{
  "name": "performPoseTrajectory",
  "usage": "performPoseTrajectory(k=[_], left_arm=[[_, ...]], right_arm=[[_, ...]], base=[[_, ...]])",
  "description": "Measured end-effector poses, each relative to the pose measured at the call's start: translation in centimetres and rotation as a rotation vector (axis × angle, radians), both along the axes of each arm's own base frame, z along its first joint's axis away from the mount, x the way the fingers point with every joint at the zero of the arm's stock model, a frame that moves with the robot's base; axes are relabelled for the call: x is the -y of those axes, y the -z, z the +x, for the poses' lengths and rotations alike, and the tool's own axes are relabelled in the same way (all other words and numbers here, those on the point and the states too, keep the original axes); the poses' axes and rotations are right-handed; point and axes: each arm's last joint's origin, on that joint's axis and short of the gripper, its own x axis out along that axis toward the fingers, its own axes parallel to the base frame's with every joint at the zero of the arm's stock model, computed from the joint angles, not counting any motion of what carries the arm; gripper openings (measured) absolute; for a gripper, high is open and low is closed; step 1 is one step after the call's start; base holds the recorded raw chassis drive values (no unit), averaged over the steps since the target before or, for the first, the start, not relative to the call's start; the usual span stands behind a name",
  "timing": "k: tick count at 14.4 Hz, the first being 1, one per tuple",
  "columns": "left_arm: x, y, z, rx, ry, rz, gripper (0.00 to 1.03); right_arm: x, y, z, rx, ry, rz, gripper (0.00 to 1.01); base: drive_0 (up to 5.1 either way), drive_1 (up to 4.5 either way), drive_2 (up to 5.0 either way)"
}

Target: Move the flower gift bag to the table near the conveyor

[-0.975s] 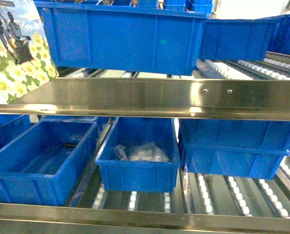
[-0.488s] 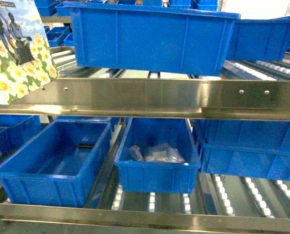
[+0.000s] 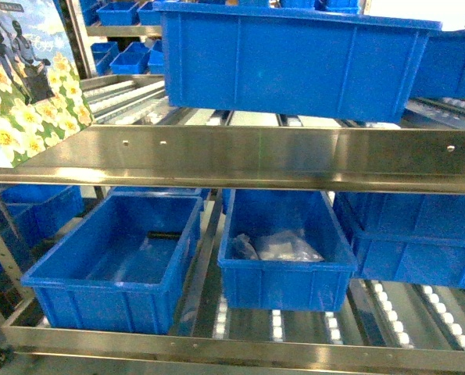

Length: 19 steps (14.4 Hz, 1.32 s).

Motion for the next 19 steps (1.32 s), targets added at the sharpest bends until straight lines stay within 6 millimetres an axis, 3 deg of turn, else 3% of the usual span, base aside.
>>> performPoseTrajectory(k=[19], left_arm=[[-0.02,0.01,0.01,-0.001,-0.001,0.000,0.02]], right_arm=[[-0.01,0.01,0.00,0.000,-0.003,0.000,0.02]], base=[[-4.9,2.17,2.8]])
